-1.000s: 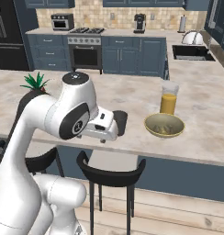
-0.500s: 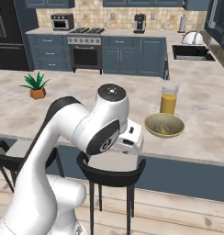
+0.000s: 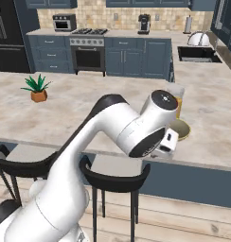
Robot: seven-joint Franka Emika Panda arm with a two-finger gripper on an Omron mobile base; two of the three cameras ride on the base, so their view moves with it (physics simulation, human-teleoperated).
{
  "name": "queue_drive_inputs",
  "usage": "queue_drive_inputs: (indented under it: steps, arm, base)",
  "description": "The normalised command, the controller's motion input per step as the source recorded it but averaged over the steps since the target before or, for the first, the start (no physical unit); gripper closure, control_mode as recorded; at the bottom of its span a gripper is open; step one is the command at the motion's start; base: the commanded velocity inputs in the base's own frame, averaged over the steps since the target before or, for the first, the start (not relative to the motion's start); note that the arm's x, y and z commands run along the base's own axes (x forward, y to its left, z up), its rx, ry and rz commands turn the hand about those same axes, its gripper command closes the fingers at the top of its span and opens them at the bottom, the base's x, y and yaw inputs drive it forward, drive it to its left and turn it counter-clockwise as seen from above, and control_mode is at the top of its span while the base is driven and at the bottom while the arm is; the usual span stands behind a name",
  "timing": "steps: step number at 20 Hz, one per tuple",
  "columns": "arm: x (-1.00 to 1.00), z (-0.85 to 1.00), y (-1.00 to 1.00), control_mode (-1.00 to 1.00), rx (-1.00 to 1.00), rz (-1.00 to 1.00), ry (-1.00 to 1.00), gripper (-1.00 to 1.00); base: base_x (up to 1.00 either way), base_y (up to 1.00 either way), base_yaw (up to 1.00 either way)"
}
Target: There are two ice cubes in the ice bowl. Place both ice cubes in the glass cup.
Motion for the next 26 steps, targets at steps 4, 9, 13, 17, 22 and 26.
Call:
queue_drive_inputs:
  steps: [4, 9, 13, 17, 22, 26]
  arm:
    - [0.42, 0.0, -0.54, -1.0, 0.08, 0.0, 0.0, -1.0]
    - [0.42, 0.0, -0.52, -1.0, 0.05, 0.0, 0.0, -1.0]
    - [0.39, 0.0, -0.44, -1.0, 0.01, 0.0, 0.0, -1.0]
    - [0.87, 0.0, -0.1, -1.0, 0.01, -0.1, 0.02, -1.0]
    - [0.99, 0.0, 0.0, -1.0, 0.0, -0.16, 0.03, -1.0]
    - [0.94, -0.17, 0.0, -1.0, 0.0, -0.14, 0.08, -1.0]
  base:
    - [0.0, 0.0, 0.0]
    - [0.0, 0.0, 0.0]
    - [0.0, 0.0, 0.0]
    - [0.0, 0.0, 0.0]
    - [0.0, 0.0, 0.0]
    - [0.0, 0.0, 0.0]
